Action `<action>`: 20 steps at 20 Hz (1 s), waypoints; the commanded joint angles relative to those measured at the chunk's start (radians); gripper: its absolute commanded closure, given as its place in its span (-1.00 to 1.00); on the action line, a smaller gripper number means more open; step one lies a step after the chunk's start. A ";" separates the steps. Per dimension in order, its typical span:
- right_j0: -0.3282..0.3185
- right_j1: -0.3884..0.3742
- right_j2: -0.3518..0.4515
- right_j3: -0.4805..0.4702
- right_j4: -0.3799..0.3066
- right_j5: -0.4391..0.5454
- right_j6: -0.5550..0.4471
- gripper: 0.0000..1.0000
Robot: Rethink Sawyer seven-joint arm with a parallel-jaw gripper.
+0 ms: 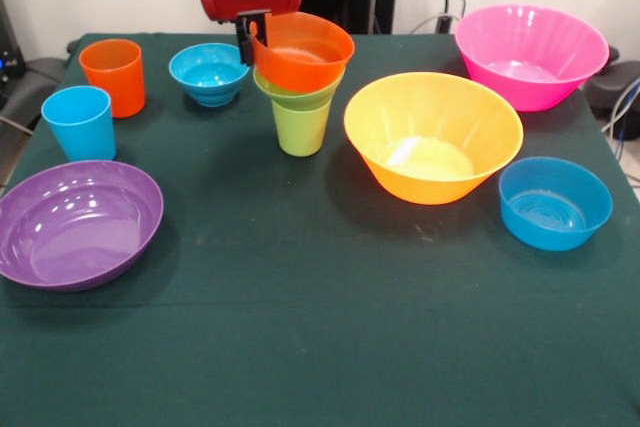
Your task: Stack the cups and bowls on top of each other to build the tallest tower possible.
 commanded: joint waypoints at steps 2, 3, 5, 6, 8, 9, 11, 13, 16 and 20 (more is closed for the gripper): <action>0.021 0.030 -0.016 -0.012 -0.055 -0.056 -0.057 1.00; 0.022 0.035 -0.016 -0.014 -0.056 -0.060 -0.055 1.00; 0.022 0.038 -0.018 -0.014 -0.060 -0.063 -0.054 1.00; 0.024 0.040 -0.019 -0.016 -0.062 -0.064 -0.052 1.00; 0.026 0.043 -0.021 -0.017 -0.064 -0.068 -0.050 1.00; 0.028 0.044 -0.022 -0.019 -0.066 -0.068 -0.048 1.00; 0.028 0.046 -0.023 -0.019 -0.068 -0.070 -0.046 1.00; 0.029 0.047 -0.024 -0.021 -0.069 -0.071 -0.045 1.00; 0.030 0.048 -0.025 -0.022 -0.069 -0.071 -0.044 1.00; 0.030 0.047 -0.023 -0.023 -0.062 -0.065 -0.042 1.00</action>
